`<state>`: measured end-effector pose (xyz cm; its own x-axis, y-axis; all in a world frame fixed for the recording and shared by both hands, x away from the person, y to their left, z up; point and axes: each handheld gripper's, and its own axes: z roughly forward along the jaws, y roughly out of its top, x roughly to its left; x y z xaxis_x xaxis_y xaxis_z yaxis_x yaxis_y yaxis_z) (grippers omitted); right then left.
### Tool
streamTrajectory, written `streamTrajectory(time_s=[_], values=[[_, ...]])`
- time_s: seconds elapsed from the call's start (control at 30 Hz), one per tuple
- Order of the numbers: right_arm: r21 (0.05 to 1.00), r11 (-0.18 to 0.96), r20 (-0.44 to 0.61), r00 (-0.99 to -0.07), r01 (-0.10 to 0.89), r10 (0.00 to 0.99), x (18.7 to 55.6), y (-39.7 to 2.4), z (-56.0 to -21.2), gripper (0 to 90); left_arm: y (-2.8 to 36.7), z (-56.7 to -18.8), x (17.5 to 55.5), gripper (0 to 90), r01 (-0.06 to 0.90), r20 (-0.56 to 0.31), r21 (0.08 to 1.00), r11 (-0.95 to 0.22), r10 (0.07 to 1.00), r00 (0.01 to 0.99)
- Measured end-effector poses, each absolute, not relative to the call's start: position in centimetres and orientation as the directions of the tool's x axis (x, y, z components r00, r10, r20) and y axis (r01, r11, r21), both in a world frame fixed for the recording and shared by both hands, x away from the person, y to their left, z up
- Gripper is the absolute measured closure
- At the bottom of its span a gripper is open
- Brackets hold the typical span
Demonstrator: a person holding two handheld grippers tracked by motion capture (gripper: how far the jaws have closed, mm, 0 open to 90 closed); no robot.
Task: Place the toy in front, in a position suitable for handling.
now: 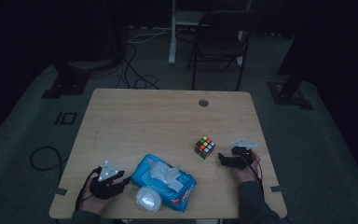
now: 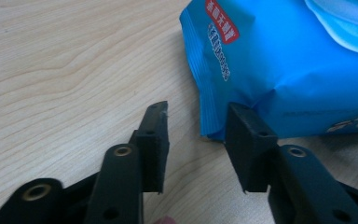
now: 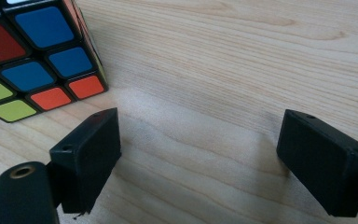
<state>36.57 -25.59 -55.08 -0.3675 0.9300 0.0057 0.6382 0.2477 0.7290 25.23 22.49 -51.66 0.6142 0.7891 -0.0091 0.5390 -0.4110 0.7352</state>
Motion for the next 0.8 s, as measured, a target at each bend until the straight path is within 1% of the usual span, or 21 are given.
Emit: streamTrajectory(time_s=[0.07,0.17,0.27,0.33,0.4,0.47,0.5,0.57,0.6,0.7,0.8], values=[[0.729,0.248,0.005,-0.368,0.638,0.93,36.6,-25.6,-55.1,13.7,22.4,-51.6,25.0,61.9,0.533,0.008,0.731,-0.426,0.786,0.618],[0.729,0.247,0.006,-0.367,0.638,0.93,36.6,-25.6,-55.1,13.7,22.8,-51.7,24.6,59.8,0.538,0.001,0.729,-0.424,0.787,0.617],[0.729,0.247,0.006,-0.367,0.639,0.93,36.6,-25.6,-55.1,13.7,22.7,-51.7,24.3,57.7,0.529,-0.005,0.725,-0.441,0.765,0.644],[0.729,0.248,0.006,-0.367,0.639,0.93,36.6,-25.6,-55.1,13.7,22.1,-51.8,24.4,58.2,0.526,0.033,0.711,-0.466,0.77,0.637],[0.729,0.247,0.006,-0.367,0.638,0.93,36.6,-25.6,-55.1,13.7,21.5,-52.0,25.0,62.6,0.536,0.076,0.69,-0.486,0.786,0.614],[0.729,0.248,0.005,-0.367,0.638,0.93,36.6,-25.6,-55.1,13.7,21.1,-52.0,25.5,68.8,0.523,0.077,0.697,-0.491,0.775,0.627],[0.729,0.248,0.005,-0.367,0.638,0.93,36.6,-25.6,-55.1,13.7,20.8,-51.9,25.6,72.9,0.515,0.082,0.695,-0.501,0.768,0.635],[0.728,0.248,0.006,-0.367,0.639,0.93,36.6,-25.6,-55.1,13.7,20.4,-51.9,25.9,84.7,0.508,0.093,0.693,-0.512,0.762,0.641],[0.728,0.248,0.005,-0.367,0.639,0.93,36.6,-25.6,-55.1,13.7,20.4,-51.9,26.1,87.4,0.51,0.09,0.694,-0.508,0.764,0.639],[0.729,0.248,0.005,-0.367,0.638,0.93,36.6,-25.6,-55.1,13.7,20.4,-51.8,26.6,90.0,0.509,0.101,0.69,-0.515,0.765,0.636],[0.729,0.248,0.005,-0.367,0.638,0.93,36.6,-25.6,-55.1,13.7,20.7,-51.7,28.5,90.0,0.512,0.109,0.684,-0.52,0.767,0.633]])
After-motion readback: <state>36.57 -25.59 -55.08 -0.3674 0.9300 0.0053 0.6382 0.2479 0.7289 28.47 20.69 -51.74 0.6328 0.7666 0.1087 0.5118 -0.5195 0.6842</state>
